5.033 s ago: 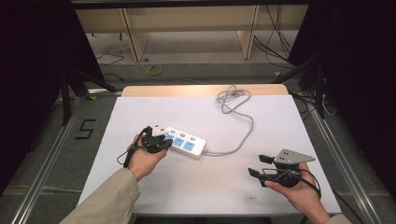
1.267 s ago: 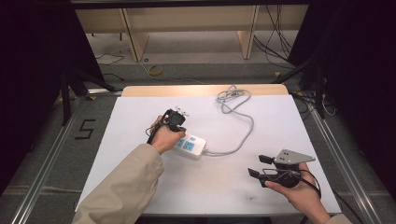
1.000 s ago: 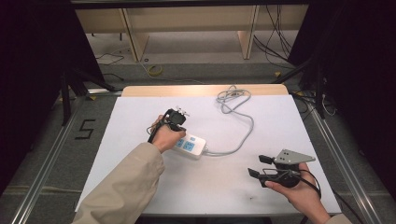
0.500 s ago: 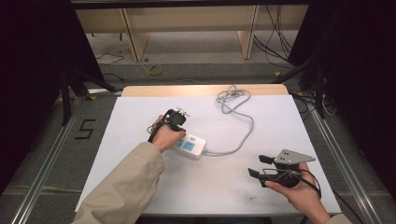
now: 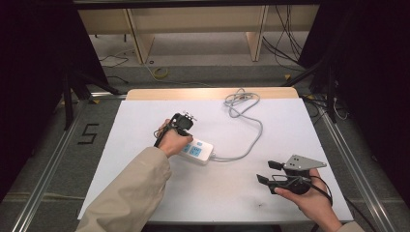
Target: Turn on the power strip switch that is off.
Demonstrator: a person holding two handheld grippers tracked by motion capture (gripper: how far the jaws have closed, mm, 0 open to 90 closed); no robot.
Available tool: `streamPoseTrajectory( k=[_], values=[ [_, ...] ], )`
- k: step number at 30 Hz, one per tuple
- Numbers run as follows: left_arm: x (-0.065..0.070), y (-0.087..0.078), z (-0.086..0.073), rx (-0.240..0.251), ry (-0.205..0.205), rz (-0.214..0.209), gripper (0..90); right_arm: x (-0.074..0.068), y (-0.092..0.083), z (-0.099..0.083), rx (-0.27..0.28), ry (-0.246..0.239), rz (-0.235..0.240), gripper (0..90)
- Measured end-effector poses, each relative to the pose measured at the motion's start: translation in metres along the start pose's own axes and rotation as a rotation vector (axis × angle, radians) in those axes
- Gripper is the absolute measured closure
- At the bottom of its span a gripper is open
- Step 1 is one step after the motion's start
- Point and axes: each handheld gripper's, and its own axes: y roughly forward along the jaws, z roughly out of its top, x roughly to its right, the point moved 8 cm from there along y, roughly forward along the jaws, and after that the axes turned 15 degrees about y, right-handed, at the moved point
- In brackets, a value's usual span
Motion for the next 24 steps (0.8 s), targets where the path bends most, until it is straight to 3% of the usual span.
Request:
streamPoseTrajectory(
  k=[10, 13, 14, 15, 18, 24],
  values=[
    [-0.0006, 0.0009, 0.0003, -0.012, -0.003, -0.006, 90.0, -0.0003, 0.0001, -0.0002, -0.003, -0.005, -0.002, 32.2],
    [-0.0025, 0.0018, 0.0001, -0.021, 0.007, 0.014, 90.0, -0.0004, 0.0, -0.0001, -0.002, -0.005, -0.002, 32.3],
    [-0.0054, 0.0023, -0.0015, -0.038, 0.034, 0.048, 90.0, -0.0004, -0.0001, -0.0002, -0.004, -0.006, -0.002, 32.2],
    [-0.0058, 0.0025, -0.0015, -0.037, 0.029, 0.051, 90.0, -0.0005, -0.0002, -0.0001, -0.003, -0.005, -0.002, 32.2],
    [-0.0087, 0.0014, -0.0045, -0.001, -0.038, -0.004, 90.0, -0.0007, -0.0001, 0.0, -0.001, -0.007, 0.0, 32.2],
    [-0.008, 0.0008, -0.0033, 0.003, -0.012, 0.016, 90.0, 0.0003, 0.0012, 0.0004, -0.001, -0.006, -0.001, 32.3]
  ],
)
